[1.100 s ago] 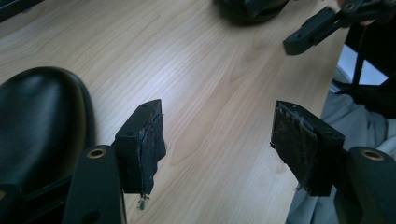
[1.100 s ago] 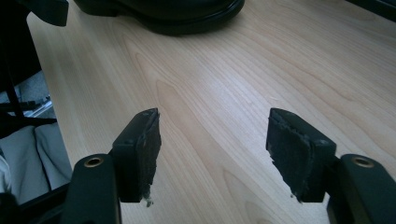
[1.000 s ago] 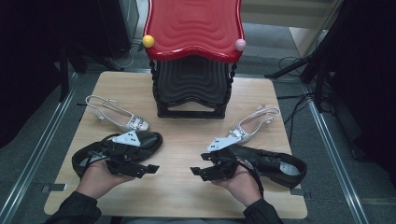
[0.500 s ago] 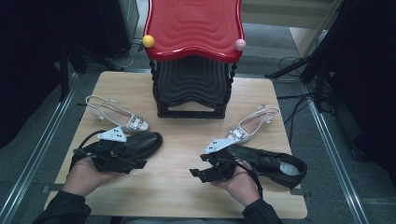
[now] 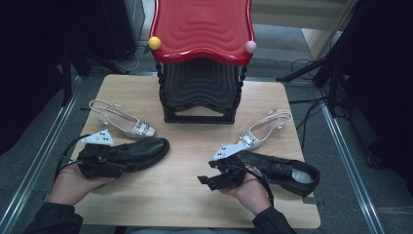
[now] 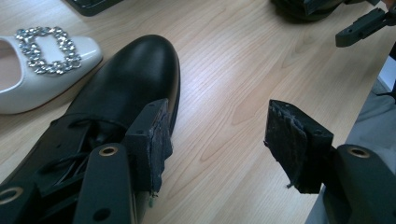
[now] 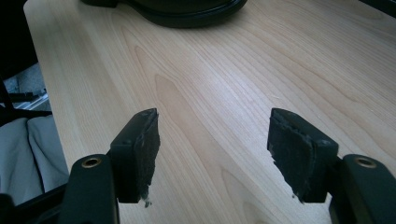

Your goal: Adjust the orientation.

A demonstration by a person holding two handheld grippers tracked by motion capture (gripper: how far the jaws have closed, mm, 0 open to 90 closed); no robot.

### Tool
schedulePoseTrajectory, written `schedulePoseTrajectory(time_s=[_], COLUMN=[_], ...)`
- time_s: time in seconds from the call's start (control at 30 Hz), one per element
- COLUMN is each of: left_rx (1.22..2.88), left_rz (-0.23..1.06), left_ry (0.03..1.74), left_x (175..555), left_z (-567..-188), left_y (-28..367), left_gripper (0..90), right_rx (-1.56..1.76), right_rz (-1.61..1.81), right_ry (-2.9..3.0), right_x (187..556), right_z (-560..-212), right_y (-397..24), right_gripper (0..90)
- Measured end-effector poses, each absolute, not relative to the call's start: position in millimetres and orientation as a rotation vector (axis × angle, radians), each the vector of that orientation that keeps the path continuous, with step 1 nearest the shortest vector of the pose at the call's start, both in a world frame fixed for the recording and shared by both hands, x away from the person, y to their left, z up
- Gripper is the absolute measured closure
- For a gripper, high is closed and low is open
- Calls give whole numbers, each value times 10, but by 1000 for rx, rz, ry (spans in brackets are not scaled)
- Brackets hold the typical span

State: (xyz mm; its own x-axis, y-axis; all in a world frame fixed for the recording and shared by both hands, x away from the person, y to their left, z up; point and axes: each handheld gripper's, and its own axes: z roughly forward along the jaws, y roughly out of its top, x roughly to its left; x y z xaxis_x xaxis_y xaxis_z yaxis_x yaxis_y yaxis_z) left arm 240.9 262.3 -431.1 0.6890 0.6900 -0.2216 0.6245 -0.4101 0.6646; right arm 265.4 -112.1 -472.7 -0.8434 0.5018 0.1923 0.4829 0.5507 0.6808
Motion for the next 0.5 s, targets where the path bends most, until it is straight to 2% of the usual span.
schedulePoseTrajectory(time_s=[0.5], left_rx=[2142], left_rz=[150], left_ry=[1089], left_x=[2317], left_z=[-4362], left_y=[2883], left_gripper=[415], right_rx=[845], right_rz=[1200], right_ry=[2766], right_x=[2691], right_z=[-4733], right_y=[-1047], right_gripper=[351])
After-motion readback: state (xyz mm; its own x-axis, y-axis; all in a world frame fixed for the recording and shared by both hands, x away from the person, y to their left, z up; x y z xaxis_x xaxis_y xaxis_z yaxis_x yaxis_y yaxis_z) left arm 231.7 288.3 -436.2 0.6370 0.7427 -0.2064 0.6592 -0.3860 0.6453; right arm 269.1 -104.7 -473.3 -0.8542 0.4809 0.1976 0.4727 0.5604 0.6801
